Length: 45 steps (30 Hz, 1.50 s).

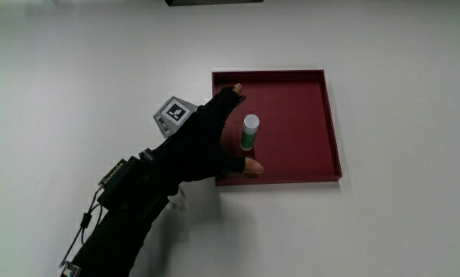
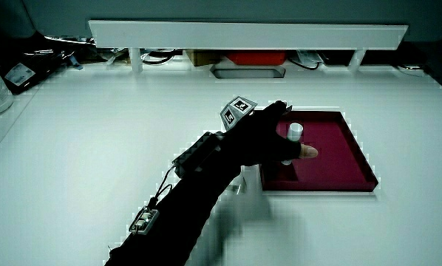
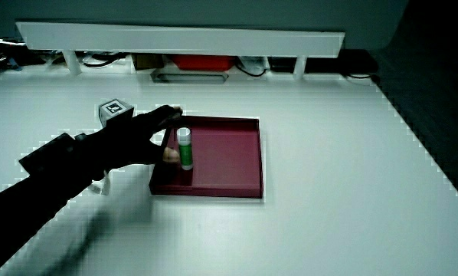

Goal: Pick glue stick

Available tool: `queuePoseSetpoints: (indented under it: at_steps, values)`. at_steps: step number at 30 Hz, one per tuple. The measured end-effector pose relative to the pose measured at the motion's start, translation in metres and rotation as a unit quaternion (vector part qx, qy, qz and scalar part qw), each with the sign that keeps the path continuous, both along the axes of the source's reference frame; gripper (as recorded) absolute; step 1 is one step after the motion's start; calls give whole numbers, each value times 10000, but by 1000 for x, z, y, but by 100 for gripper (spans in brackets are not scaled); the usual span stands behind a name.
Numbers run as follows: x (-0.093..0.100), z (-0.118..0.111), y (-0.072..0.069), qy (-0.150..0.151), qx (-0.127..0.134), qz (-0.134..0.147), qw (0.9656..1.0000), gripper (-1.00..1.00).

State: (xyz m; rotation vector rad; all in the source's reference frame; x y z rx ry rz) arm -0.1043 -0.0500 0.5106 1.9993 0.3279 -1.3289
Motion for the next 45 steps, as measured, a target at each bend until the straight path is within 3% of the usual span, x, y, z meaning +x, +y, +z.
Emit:
queuePoseSetpoints:
  at_steps: [8, 11, 16, 21, 31, 32, 36, 37, 45]
  values:
    - [6, 7, 1, 35, 116, -78, 9999, 0]
    - [6, 7, 1, 58, 113, -157, 9998, 10]
    - [3, 9, 1, 43, 448, -456, 9979, 28]
    - [-1, 5, 3, -146, 487, -906, 9946, 45]
    - [-2, 5, 4, -239, 492, -1342, 9894, 79]
    - [-1, 4, 4, -338, 494, -1332, 9893, 83]
    - [-1, 9, 4, -155, 577, -1403, 9883, 97]
    - [-1, 8, 5, -237, 505, -1401, 9886, 100]
    - [-3, 8, 6, -105, 569, -1481, 9873, 100]
